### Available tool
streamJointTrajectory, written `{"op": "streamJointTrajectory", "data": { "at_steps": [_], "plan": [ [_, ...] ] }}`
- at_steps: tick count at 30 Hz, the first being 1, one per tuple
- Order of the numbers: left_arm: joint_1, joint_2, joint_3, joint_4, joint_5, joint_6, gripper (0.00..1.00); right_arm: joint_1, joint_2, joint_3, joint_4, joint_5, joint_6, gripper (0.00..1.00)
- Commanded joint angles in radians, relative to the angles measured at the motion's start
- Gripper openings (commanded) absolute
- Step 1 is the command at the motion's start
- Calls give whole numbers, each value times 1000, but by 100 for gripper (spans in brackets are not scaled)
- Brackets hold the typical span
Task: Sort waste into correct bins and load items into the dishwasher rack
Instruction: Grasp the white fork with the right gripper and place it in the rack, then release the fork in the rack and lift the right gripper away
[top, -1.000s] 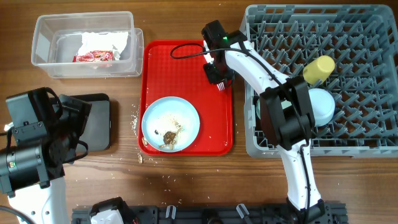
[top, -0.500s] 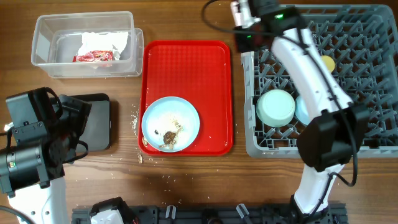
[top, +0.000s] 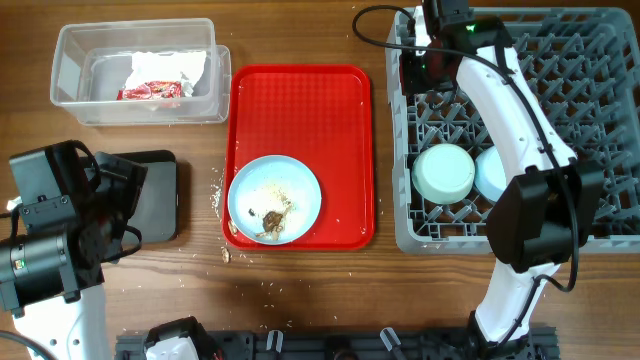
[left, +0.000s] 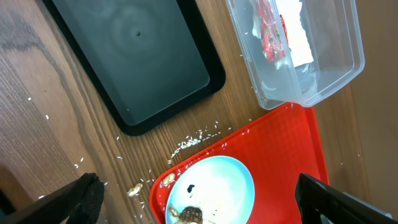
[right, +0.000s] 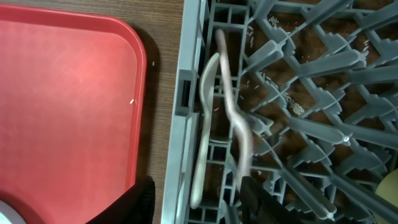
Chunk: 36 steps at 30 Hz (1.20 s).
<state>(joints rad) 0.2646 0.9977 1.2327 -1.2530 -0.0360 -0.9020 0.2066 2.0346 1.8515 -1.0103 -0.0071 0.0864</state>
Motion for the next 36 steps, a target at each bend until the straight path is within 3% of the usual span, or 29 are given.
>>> {"op": "streamJointTrajectory", "data": {
  "at_steps": [1, 3, 5, 7, 11, 13, 15, 17, 24, 33, 36],
  "plan": [
    [4, -1, 0, 3, -14, 12, 100, 3, -10, -11, -5, -30, 43, 46],
    [4, -1, 0, 3, -14, 12, 100, 10, -15, -10, -13, -127, 40, 45],
    [4, -1, 0, 3, -14, 12, 100, 32, -24, -10, -23, -349, -95, 46],
    [4, -1, 0, 3, -13, 12, 100, 60, -27, -10, -31, -451, -131, 47],
    [4, -1, 0, 3, -13, 12, 100, 164, -27, -10, -50, -462, -132, 53],
    [4, -1, 0, 3, -14, 12, 100, 233, -27, -10, -50, -462, -131, 67],
    [4, -1, 0, 3, -14, 12, 100, 298, -26, -11, -45, -449, -132, 100],
    [4, -1, 0, 3, -13, 12, 100, 338, -26, -11, -37, -393, -126, 100],
    [4, -1, 0, 3, -14, 12, 100, 298, -101, -6, -79, -190, 177, 100],
    [4, -1, 0, 3, -14, 12, 100, 50, -328, -6, -121, 125, 179, 100],
    [4, -1, 0, 3, -14, 12, 100, -90, -327, -8, -159, 110, 179, 100]
  ]
}}
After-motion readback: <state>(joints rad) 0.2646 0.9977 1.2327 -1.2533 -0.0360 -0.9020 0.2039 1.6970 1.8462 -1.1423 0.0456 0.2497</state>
